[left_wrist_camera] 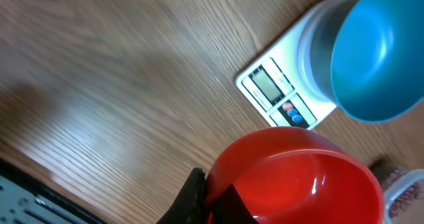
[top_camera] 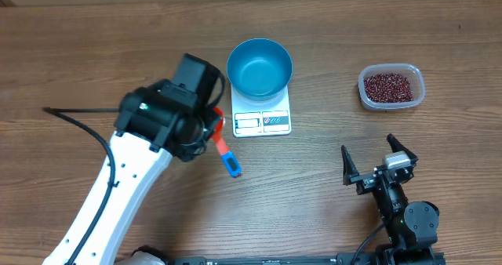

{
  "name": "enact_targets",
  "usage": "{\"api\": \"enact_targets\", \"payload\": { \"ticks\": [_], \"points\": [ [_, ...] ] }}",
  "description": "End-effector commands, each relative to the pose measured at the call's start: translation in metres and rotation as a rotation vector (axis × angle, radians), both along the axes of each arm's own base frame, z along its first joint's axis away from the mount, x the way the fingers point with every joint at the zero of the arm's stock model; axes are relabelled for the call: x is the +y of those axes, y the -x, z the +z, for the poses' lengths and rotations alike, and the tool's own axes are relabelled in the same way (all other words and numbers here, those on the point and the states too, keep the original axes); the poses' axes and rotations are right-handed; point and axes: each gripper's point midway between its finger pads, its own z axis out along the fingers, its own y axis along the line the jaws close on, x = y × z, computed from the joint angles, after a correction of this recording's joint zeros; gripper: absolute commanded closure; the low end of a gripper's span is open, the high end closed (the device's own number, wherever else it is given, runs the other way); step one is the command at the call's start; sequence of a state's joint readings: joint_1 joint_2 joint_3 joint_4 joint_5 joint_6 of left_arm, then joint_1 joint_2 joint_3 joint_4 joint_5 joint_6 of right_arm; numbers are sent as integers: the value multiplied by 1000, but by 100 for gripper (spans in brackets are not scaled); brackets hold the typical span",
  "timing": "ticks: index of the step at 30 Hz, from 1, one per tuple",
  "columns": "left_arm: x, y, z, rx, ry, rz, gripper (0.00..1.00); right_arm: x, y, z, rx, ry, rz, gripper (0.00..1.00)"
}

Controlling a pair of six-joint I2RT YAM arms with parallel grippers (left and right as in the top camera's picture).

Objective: Scoop item into bowl and weigh 150g on scale
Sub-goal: 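Lift the red scoop with the left gripper toward the scale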

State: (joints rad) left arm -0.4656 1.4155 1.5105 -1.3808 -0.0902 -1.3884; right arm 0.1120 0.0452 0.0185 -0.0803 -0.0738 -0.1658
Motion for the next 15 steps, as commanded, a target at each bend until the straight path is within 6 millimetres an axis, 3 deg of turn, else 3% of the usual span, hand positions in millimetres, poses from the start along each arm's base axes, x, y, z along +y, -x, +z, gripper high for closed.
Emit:
{"api": "enact_targets", "payload": {
  "ticks": [1, 10, 15],
  "points": [
    [-11, 5, 7, -11, 57, 124, 96, -10, -2, -6, 10, 26, -56, 0],
    [-18, 6, 7, -16, 79, 163, 96, -3, -1, 3, -25, 15, -14, 0],
    [-18, 6, 7, -16, 79, 163, 96, 23, 6, 20, -78, -66, 142, 0]
  ]
}}
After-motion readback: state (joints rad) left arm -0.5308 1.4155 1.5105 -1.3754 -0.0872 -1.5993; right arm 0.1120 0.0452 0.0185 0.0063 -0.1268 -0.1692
